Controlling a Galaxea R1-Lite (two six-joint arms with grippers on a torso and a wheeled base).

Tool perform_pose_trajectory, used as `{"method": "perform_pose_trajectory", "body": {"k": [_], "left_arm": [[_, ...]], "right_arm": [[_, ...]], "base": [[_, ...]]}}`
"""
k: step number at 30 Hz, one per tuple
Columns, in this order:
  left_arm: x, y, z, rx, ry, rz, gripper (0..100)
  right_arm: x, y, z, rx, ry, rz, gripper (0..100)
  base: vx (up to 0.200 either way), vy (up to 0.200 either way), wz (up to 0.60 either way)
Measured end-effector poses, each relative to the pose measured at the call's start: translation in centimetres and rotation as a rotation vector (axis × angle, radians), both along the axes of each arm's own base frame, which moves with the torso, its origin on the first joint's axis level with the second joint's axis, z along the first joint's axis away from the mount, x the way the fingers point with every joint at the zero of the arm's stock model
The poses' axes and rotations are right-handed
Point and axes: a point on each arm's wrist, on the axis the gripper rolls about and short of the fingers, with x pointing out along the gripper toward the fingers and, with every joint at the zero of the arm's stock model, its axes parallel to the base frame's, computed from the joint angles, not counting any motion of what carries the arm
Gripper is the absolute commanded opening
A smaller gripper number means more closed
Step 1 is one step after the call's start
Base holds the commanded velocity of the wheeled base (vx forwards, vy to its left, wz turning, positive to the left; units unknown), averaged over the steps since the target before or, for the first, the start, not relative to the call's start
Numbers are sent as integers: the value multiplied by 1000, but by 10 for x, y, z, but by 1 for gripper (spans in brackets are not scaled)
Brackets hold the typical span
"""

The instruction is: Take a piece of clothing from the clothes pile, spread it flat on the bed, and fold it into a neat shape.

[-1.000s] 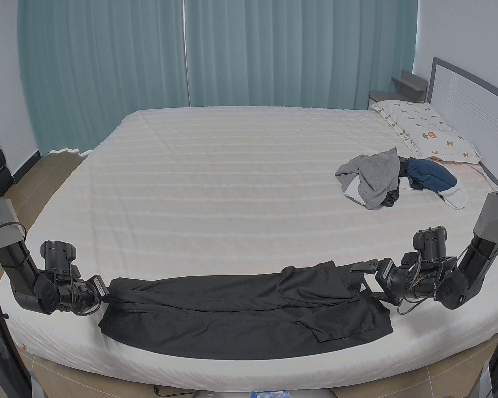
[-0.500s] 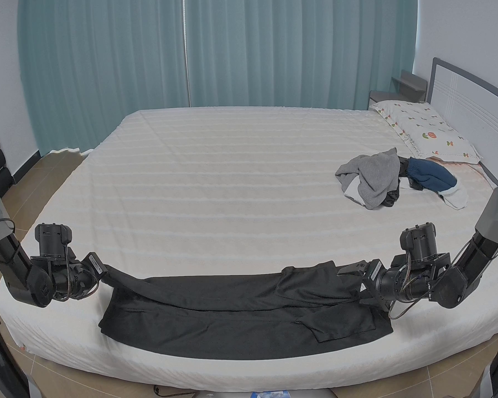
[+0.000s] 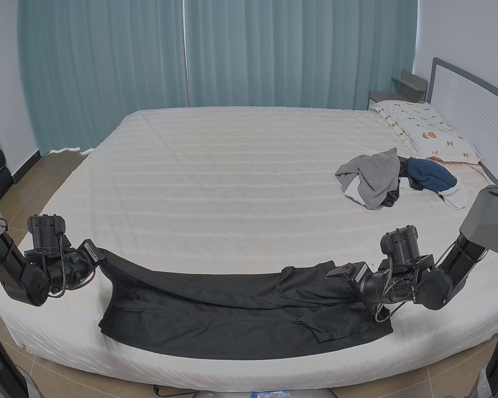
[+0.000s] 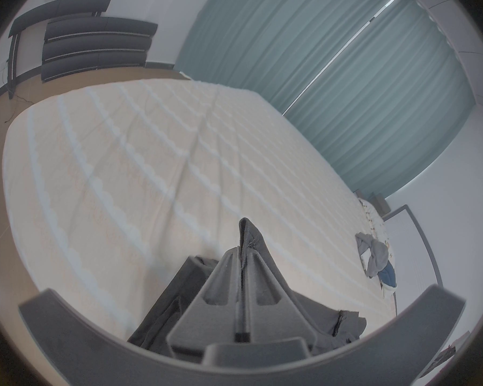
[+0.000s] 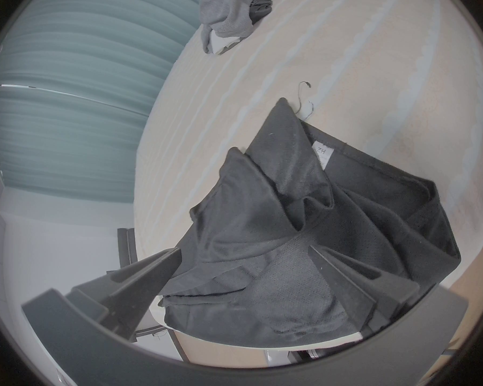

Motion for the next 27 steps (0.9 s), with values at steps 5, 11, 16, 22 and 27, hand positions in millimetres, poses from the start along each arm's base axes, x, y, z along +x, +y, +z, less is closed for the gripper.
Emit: {"method": "perform_pose_trajectory", "body": {"k": [5, 11, 16, 22, 27], "left_arm": [[-2, 0, -1, 1, 2, 1, 0], [-2, 0, -1, 1, 2, 1, 0], [-2, 0, -2, 1, 2, 1, 0], [-2, 0, -1, 1, 0, 1, 0], [-1, 0, -1, 1, -1, 1, 0]], "right_arm": [[7, 4, -5, 1, 9, -27, 100], [17, 8, -9, 11, 10, -57, 100], [26, 10, -11, 2, -10, -79, 100], [33, 12, -17, -26, -17, -105, 0], [31, 15, -22, -60, -15, -116, 0]], "base": [[0, 0, 0], [0, 0, 0], [0, 0, 0], [0, 0, 0], [0, 0, 0]]}}
